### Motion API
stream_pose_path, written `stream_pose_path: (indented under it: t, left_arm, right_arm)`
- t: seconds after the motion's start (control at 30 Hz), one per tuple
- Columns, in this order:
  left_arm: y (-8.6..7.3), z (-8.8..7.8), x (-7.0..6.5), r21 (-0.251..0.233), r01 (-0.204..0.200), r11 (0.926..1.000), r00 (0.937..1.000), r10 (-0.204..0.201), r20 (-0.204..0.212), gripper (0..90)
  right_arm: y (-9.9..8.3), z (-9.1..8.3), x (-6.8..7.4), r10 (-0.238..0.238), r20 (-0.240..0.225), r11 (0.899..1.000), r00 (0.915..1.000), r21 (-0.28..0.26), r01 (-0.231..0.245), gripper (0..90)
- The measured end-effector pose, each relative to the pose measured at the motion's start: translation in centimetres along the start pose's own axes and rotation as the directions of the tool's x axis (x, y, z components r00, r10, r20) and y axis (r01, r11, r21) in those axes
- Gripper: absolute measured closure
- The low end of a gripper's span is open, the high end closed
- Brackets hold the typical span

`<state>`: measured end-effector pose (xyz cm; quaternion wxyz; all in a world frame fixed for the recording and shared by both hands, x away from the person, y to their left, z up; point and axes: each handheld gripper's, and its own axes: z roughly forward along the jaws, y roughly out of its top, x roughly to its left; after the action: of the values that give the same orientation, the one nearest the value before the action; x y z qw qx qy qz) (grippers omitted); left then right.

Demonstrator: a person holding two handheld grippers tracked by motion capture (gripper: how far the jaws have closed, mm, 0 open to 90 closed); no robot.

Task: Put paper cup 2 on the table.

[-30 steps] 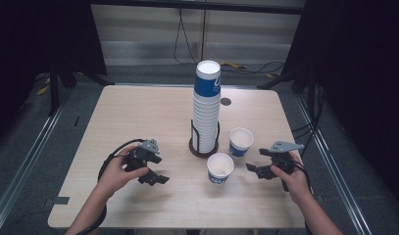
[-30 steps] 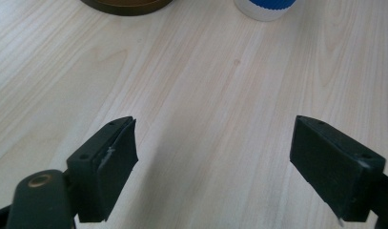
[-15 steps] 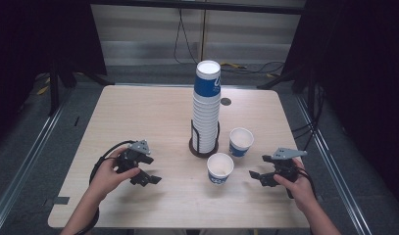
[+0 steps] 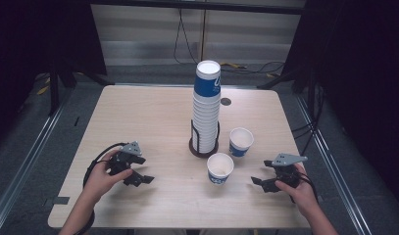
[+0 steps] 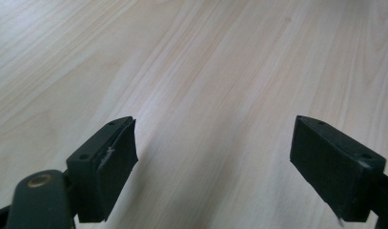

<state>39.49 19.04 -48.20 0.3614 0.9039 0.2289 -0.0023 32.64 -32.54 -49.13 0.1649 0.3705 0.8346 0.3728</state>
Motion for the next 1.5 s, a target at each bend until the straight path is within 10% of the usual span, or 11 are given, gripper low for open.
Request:
stream_pose_path:
  t: [0.77,1.5]
  left_arm:
    - [-3.2,-0.6,2.7,0.002,0.010,0.9999,0.9907,-0.010,-0.136,15.6]
    - [-4.3,0.2,3.4,-0.096,-0.035,0.9948,0.9879,0.020,-0.154,0.0]
  right_arm:
    - [-1.2,-0.1,-0.5,-0.018,0.026,0.999,0.9995,0.042,0.017,12.9]
    - [-1.2,-0.1,-0.7,0.004,0.012,0.999,0.9999,0.054,-0.005,11.9]
